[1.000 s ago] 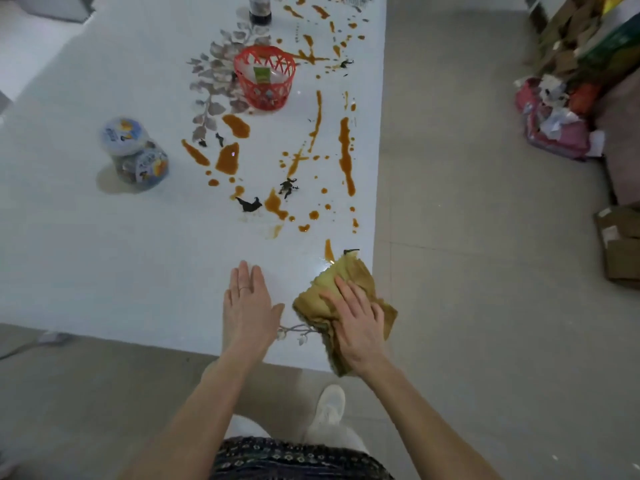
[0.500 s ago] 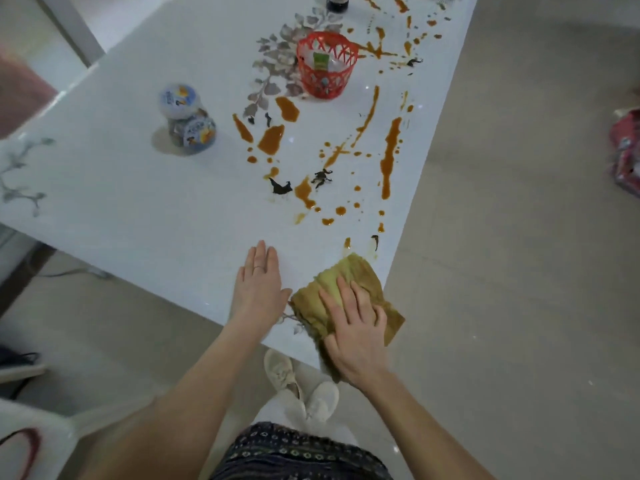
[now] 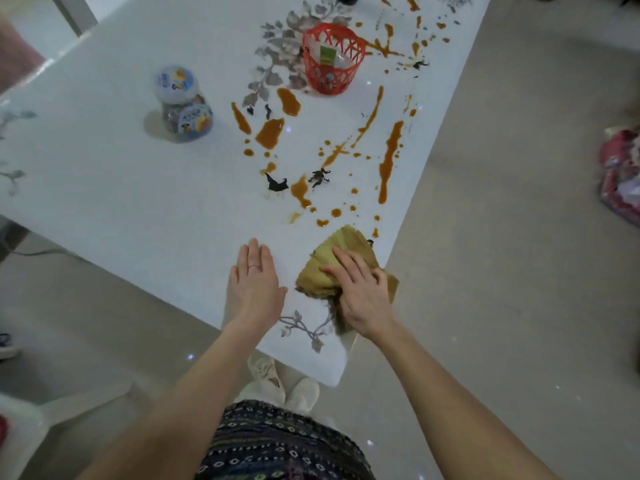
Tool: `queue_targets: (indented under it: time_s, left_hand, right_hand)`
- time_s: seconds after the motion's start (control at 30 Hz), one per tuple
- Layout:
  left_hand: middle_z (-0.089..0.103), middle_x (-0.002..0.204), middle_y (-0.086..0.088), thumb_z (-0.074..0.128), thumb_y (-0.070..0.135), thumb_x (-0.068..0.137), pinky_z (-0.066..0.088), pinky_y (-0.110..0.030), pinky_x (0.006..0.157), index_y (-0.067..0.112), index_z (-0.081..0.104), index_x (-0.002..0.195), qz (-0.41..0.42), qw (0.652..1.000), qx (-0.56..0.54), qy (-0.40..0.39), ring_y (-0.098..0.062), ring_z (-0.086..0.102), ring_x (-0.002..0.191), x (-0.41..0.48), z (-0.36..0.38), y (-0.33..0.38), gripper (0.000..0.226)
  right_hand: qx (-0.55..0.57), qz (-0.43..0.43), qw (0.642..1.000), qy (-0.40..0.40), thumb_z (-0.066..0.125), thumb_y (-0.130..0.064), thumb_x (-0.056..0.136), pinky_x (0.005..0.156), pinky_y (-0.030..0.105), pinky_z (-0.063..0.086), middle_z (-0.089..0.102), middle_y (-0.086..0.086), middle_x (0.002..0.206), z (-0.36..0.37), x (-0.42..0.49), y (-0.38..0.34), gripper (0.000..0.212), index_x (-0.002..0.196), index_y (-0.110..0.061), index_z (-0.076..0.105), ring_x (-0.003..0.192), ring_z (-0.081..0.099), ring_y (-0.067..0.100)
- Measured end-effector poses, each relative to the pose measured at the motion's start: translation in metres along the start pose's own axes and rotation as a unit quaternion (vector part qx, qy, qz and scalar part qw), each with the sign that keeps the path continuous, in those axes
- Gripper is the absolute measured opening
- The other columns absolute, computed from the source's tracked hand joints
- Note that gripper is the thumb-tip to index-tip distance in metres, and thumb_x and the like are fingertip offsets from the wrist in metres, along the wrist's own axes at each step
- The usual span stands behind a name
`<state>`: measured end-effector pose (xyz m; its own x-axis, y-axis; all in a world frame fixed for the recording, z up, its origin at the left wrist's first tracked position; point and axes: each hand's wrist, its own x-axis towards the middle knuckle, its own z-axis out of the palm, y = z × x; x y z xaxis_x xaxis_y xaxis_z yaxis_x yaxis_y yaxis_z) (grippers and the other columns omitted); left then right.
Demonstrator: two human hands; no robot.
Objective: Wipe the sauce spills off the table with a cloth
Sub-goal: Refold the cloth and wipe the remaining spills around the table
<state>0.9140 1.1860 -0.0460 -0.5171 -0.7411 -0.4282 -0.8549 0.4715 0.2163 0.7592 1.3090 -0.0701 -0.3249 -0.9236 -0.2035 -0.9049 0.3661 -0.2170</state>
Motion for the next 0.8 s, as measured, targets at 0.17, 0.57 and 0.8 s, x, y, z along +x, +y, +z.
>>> queue_targets:
  time_s: [0.17, 0.57, 0.8]
  left_hand:
    - [-0.020, 0.155, -0.014, 0.041, 0.033, 0.098, 0.003, -0.041, 0.119, 0.002, -0.011, 0.147, -0.002, 1.000, -0.007, -0.006, -0.029, -0.015, 0.144, -0.003, -0.005, 0.003, 0.078]
    - [-0.020, 0.156, -0.008, 0.044, 0.031, 0.097, 0.005, -0.039, 0.119, 0.008, -0.009, 0.148, -0.004, 0.999, -0.034, 0.005, -0.024, -0.016, 0.144, -0.001, -0.008, -0.001, 0.077]
    - [-0.012, 0.158, -0.003, 0.050, 0.026, 0.095, 0.005, -0.035, 0.119, 0.012, -0.001, 0.150, -0.029, 0.993, -0.102, 0.049, -0.019, -0.009, 0.145, -0.003, -0.001, 0.000, 0.076]
  right_hand:
    - [0.016, 0.118, 0.993, 0.004, 0.037, -0.006, 0.089, 0.110, 0.043, 0.016, 0.003, -0.010, 0.162, -0.014, 0.031, 0.006, 0.061, 0.144, -0.034, 0.033, 0.147, 0.002, 0.013]
    - [-0.029, 0.024, 0.999, 0.030, 0.028, -0.023, 0.085, 0.091, 0.045, 0.031, 0.035, -0.004, 0.154, -0.011, 0.049, 0.016, 0.056, 0.137, -0.039, 0.039, 0.135, 0.032, 0.020]
    - [-0.062, -0.165, 0.983, 0.044, 0.050, -0.023, 0.088, 0.083, 0.039, 0.031, 0.042, -0.002, 0.151, 0.006, 0.006, 0.015, 0.052, 0.138, -0.037, 0.050, 0.130, 0.044, 0.025]
